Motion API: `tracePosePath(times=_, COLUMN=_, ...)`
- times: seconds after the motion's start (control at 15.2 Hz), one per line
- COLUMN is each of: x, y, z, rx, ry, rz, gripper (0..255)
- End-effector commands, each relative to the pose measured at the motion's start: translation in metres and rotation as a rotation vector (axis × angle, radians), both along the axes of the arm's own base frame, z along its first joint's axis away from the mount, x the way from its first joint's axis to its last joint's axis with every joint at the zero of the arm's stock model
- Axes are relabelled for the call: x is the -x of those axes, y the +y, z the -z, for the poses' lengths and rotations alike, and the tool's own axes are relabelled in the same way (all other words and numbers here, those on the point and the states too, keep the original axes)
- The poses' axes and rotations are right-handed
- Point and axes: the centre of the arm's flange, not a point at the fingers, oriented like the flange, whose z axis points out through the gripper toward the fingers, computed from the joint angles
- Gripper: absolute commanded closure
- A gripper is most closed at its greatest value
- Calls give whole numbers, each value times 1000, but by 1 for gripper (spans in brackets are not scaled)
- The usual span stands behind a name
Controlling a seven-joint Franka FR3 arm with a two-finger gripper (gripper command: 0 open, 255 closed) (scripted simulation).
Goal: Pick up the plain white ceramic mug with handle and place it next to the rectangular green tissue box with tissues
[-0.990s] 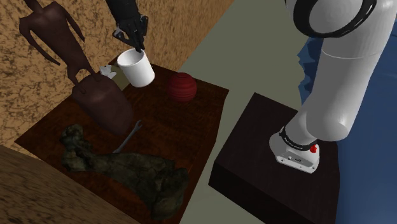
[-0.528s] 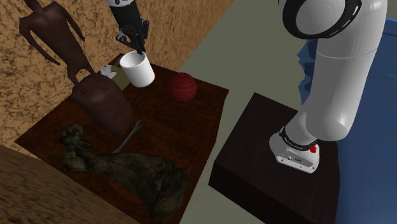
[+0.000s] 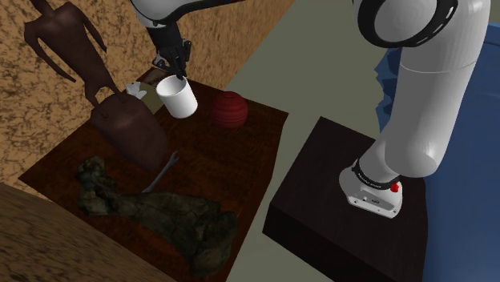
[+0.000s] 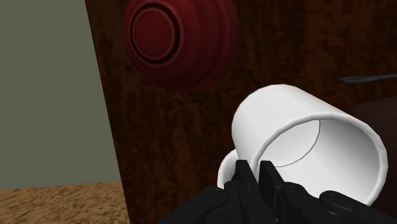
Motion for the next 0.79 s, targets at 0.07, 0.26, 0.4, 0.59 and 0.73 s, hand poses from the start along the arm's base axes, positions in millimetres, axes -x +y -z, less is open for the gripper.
tracePosePath(times=0.07, x=-1, y=0, z=16, rx=0, ry=-1, rz=0, gripper=255)
tracePosePath(times=0.26, x=-1, y=0, z=32, rx=0, ry=-1, rz=0, gripper=255)
tracePosePath(times=0.4, x=-1, y=0, z=42, rx=0, ry=-1, rz=0, gripper=255)
tracePosePath(times=0.59, x=-1, y=0, z=58, rx=0, ry=-1, rz=0, gripper=255)
tracePosePath(times=0.73, x=-1, y=0, z=69, rx=0, ry=-1, rz=0, gripper=255)
